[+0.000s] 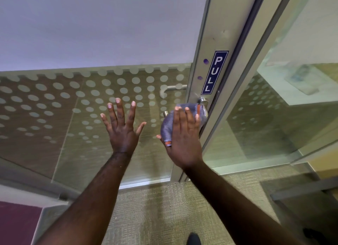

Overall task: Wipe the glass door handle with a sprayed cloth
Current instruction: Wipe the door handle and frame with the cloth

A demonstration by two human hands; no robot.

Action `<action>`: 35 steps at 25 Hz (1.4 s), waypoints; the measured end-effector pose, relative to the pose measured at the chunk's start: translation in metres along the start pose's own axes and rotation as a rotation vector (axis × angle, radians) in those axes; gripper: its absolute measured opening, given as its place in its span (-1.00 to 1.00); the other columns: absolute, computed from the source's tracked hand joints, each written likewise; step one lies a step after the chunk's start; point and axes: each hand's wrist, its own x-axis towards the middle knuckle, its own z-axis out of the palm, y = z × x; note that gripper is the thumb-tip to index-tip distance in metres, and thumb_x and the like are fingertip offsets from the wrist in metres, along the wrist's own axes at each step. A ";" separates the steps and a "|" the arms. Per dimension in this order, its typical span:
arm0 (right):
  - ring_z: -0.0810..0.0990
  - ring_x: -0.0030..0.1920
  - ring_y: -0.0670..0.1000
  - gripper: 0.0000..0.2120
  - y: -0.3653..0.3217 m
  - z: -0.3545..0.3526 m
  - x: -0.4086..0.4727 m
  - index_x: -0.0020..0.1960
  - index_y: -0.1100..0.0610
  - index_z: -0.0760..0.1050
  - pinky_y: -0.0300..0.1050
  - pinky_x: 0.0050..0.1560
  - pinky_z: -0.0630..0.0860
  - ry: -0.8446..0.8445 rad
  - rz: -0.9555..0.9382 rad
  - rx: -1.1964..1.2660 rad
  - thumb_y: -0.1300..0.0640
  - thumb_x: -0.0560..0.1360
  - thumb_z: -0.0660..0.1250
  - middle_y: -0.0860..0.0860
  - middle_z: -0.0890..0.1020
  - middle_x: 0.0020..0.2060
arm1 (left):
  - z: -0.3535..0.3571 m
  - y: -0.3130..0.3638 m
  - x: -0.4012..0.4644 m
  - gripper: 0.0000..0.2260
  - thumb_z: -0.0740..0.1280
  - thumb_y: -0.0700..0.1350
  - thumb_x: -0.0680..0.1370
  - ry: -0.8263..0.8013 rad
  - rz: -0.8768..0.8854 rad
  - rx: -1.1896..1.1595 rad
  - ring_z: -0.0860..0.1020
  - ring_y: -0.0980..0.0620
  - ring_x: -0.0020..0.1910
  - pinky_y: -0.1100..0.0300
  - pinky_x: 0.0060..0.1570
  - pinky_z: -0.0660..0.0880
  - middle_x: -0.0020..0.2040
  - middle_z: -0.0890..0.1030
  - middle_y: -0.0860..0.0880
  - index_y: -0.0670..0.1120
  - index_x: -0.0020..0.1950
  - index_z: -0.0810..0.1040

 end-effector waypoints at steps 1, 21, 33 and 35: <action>-0.09 0.56 0.20 -0.16 -0.007 0.000 0.002 0.56 0.26 -0.11 0.18 0.51 -0.25 0.017 0.002 0.003 -0.36 0.56 -0.09 0.21 0.01 0.56 | 0.001 0.000 0.000 -0.06 0.40 0.22 0.48 0.003 0.003 -0.010 0.08 -0.33 0.51 -0.43 0.40 0.11 0.54 0.05 -0.24 0.14 0.59 -0.23; -0.09 0.58 0.13 -0.07 0.025 -0.025 -0.008 0.58 0.24 -0.03 0.18 0.54 -0.08 -0.066 -0.126 0.052 -0.44 0.51 -0.07 0.19 0.02 0.57 | 0.002 0.000 0.000 -0.06 0.38 0.24 0.48 0.014 0.002 -0.003 0.10 -0.34 0.51 -0.44 0.38 0.14 0.54 0.09 -0.27 0.11 0.60 -0.22; 0.23 0.47 0.14 -0.17 0.017 -0.030 0.017 0.46 0.20 0.24 0.09 0.53 0.00 0.004 0.139 0.246 -0.31 0.41 0.35 0.14 0.35 0.43 | 0.004 -0.002 0.000 -0.05 0.40 0.25 0.47 0.011 -0.001 0.017 0.04 -0.29 0.52 -0.41 0.40 0.12 0.55 0.06 -0.22 0.11 0.60 -0.21; 0.20 0.49 0.13 -0.19 0.009 -0.026 0.019 0.47 0.18 0.23 0.08 0.54 -0.04 -0.016 0.131 0.177 -0.33 0.44 0.30 0.13 0.33 0.45 | 0.005 -0.003 0.000 -0.05 0.39 0.25 0.47 0.005 -0.003 0.023 0.04 -0.29 0.53 -0.41 0.40 0.12 0.55 0.06 -0.22 0.11 0.60 -0.21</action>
